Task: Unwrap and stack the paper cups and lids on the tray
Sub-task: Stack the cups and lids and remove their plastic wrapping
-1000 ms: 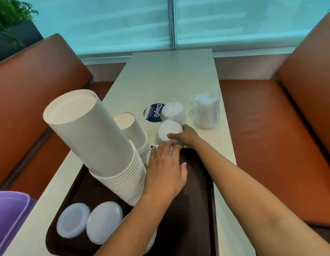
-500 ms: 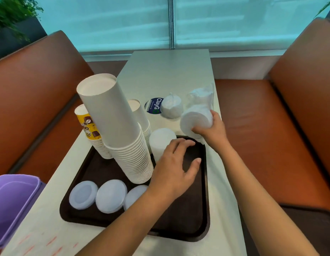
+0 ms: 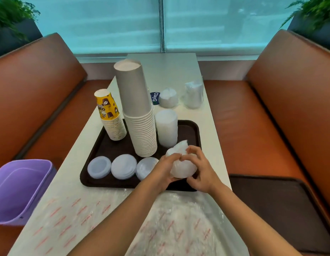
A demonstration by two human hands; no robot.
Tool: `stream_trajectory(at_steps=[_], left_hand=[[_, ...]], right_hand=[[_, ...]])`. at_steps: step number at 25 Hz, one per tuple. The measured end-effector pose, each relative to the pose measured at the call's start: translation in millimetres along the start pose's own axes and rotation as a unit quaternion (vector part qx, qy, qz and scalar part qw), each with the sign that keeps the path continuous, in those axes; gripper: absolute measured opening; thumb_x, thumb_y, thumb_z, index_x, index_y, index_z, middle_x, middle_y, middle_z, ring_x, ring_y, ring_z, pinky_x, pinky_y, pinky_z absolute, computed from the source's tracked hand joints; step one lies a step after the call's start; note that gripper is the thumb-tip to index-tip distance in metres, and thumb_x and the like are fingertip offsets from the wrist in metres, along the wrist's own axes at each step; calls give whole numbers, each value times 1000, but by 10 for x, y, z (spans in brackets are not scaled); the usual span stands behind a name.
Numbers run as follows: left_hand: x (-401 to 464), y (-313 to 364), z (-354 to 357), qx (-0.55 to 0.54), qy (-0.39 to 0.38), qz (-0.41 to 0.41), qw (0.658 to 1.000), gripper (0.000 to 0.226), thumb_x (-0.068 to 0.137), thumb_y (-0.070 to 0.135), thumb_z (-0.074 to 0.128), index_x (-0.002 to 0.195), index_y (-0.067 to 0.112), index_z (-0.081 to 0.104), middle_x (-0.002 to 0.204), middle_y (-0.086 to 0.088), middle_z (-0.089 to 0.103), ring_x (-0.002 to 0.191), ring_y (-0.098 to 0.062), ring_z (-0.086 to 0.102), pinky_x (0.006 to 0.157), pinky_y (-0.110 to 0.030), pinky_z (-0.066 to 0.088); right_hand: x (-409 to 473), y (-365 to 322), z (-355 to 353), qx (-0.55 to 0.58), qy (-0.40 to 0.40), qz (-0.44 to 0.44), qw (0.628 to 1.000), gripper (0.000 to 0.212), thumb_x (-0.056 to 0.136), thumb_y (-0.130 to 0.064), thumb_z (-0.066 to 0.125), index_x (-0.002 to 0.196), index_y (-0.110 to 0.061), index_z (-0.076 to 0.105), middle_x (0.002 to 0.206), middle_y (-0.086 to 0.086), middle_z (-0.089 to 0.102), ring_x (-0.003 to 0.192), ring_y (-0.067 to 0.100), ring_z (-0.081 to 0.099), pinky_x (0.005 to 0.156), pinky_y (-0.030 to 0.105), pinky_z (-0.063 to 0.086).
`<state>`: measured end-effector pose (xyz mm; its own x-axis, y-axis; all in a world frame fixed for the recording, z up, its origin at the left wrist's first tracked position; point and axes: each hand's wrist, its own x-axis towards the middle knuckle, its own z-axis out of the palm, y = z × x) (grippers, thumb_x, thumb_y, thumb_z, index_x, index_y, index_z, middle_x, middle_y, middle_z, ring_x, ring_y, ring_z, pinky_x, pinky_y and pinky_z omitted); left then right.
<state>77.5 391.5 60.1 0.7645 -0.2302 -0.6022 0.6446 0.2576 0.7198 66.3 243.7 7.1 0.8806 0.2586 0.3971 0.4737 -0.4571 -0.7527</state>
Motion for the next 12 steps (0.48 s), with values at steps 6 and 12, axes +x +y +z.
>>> stream_trajectory(at_steps=[6,12], left_hand=[[-112,-241,-147,187,65,90,976,54,87,12,59,135,23,37,117,-1,48,104,-20,50,86,-35,47],[-70,-434,-217,251,71,157,953,55,90,19,57,140,25,35,125,-1,47,113,-21,48,91,-37,50]], right_hand=[[160,-212,-104,59,-14,226,972,31,87,2,57,91,-27,62,83,-10,60,71,5,53,68,17,42],[569,-447,-538,104,185,237,948,45,80,17,34,74,-18,61,74,-2,59,61,12,53,60,23,46]])
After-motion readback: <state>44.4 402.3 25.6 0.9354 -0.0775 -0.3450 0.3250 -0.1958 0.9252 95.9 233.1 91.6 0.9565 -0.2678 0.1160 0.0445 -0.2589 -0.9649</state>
